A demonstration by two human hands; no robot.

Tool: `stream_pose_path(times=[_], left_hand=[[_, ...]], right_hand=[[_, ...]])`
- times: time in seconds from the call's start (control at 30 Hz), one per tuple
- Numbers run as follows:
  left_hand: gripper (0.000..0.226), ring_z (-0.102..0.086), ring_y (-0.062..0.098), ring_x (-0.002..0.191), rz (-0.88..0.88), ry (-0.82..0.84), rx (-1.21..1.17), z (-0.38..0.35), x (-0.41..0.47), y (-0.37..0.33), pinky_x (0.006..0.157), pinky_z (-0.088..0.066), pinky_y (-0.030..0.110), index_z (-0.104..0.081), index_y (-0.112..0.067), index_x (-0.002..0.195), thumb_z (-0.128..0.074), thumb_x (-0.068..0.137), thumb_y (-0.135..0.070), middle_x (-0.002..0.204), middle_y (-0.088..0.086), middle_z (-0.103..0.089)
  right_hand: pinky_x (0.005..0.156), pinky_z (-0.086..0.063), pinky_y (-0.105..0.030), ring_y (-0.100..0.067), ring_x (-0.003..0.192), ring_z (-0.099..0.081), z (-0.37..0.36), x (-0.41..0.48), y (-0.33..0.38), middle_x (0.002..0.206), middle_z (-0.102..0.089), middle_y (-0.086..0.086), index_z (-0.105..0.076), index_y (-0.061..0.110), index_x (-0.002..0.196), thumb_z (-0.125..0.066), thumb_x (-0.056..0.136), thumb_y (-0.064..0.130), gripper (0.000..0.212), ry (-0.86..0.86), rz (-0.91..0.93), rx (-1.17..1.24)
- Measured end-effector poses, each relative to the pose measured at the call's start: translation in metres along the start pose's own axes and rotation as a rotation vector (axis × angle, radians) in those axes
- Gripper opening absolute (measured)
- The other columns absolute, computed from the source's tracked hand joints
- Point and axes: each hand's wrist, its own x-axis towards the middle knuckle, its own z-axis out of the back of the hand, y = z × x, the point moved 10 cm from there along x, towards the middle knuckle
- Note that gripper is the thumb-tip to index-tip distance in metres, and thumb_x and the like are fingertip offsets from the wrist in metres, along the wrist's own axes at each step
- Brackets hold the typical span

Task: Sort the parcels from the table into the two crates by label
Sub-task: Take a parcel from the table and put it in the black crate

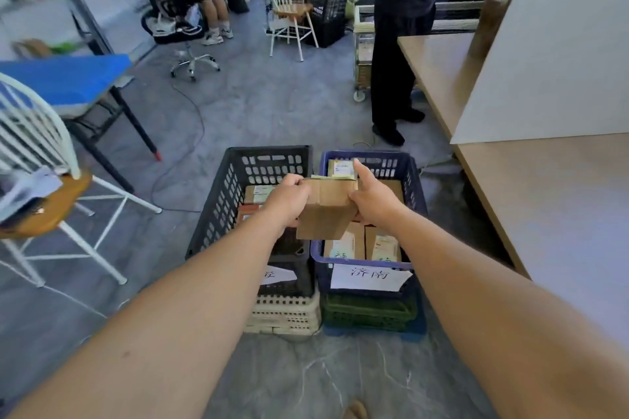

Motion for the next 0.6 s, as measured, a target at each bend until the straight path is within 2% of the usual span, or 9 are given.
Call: stream_pose_path(times=[0.07,0.2,0.27,0.33,0.4,0.5,0.6], left_hand=[[0.037,-0.052,0.026,0.108,0.012,-0.01,0.025,0.007,0.016,-0.003,0.092,-0.053,0.048,-0.044,-0.028,0.134,-0.041,0.098,-0.021,0.121,0.004,-0.052],[0.046,-0.052,0.029,0.112,0.041,-0.032,0.031,0.019,0.041,-0.005,0.093,-0.052,0.046,-0.039,-0.03,0.142,-0.042,0.098,-0.015,0.122,0.006,-0.049],[0.047,-0.055,0.029,0.109,0.052,-0.033,0.029,0.025,0.052,-0.004,0.089,-0.054,0.043,-0.043,-0.029,0.137,-0.044,0.094,-0.009,0.12,0.01,-0.053],[0.039,-0.057,0.027,0.102,0.077,-0.053,0.026,0.034,0.061,-0.001,0.083,-0.056,0.04,-0.049,-0.026,0.124,-0.047,0.09,-0.007,0.111,0.008,-0.055],[0.024,-0.059,0.026,0.099,0.086,-0.083,0.013,0.044,0.068,0.001,0.084,-0.056,0.042,-0.052,-0.022,0.113,-0.048,0.09,-0.014,0.107,0.005,-0.057],[0.035,-0.062,0.022,0.098,0.075,-0.09,0.005,0.055,0.084,0.007,0.089,-0.055,0.046,-0.053,-0.016,0.119,-0.049,0.088,-0.031,0.109,0.002,-0.064],[0.02,-0.061,0.019,0.097,0.056,-0.125,0.043,0.073,0.104,0.013,0.09,-0.055,0.043,-0.054,-0.016,0.113,-0.051,0.094,-0.023,0.111,0.001,-0.063]], right_hand=[[0.082,-0.058,-0.044,-0.023,0.09,-0.064,-0.005,0.02,0.007,0.13,-0.053,-0.007,-0.009,0.044,0.151,-0.039,0.102,0.02,0.063,0.02,0.02,-0.025],[0.081,-0.058,-0.04,-0.025,0.093,-0.064,-0.014,0.054,0.015,0.117,-0.05,0.0,-0.017,0.039,0.152,-0.04,0.103,0.019,0.057,0.066,0.03,-0.01],[0.078,-0.059,-0.039,-0.024,0.09,-0.063,-0.019,0.068,0.022,0.118,-0.054,-0.002,-0.033,0.034,0.146,-0.041,0.102,0.017,0.048,0.085,0.047,-0.016],[0.077,-0.059,-0.043,-0.025,0.089,-0.064,-0.024,0.081,0.026,0.109,-0.057,-0.005,-0.047,0.031,0.134,-0.043,0.101,0.014,0.037,0.097,0.044,-0.013],[0.076,-0.06,-0.039,-0.024,0.088,-0.064,-0.031,0.09,0.032,0.103,-0.057,-0.003,-0.051,0.028,0.123,-0.046,0.1,0.014,0.028,0.105,0.046,-0.02],[0.078,-0.057,-0.037,-0.021,0.092,-0.062,-0.043,0.105,0.044,0.108,-0.06,-0.002,-0.054,0.022,0.113,-0.049,0.099,0.025,0.015,0.114,0.052,0.013],[0.082,-0.057,-0.038,-0.017,0.091,-0.06,-0.056,0.122,0.056,0.115,-0.061,-0.002,-0.054,0.024,0.108,-0.053,0.098,0.032,0.013,0.092,0.061,0.007]])
